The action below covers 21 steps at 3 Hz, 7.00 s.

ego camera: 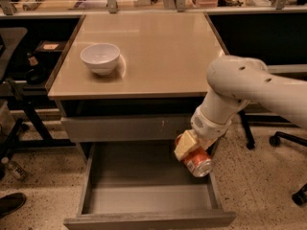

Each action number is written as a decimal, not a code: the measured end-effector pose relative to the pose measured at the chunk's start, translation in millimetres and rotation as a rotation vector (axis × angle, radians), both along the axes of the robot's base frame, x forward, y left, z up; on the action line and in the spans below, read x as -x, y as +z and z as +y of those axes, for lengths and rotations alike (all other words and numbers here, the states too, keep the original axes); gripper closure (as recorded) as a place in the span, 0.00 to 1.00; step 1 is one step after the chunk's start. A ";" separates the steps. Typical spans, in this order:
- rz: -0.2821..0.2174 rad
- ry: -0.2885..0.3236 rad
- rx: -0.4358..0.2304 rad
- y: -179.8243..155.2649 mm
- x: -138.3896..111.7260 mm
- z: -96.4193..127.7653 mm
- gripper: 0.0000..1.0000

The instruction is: Place coke can into middle drawer

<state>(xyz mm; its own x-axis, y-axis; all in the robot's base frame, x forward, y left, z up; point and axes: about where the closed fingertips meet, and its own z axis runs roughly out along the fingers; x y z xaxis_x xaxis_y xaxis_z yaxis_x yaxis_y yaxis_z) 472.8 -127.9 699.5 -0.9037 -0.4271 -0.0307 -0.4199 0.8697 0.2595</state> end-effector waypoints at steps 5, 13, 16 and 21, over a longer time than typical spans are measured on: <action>0.086 -0.239 -0.085 -157.8 12.5 44.6 1.00; 0.086 -0.338 -0.268 -286.6 -12.9 151.0 1.00; 0.075 -0.373 -0.310 -315.3 -26.1 150.4 1.00; 0.078 -0.397 -0.315 -345.4 -43.2 137.4 0.35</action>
Offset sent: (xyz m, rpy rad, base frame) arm -0.0020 -0.0015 -0.1452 0.0457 0.1603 -0.1862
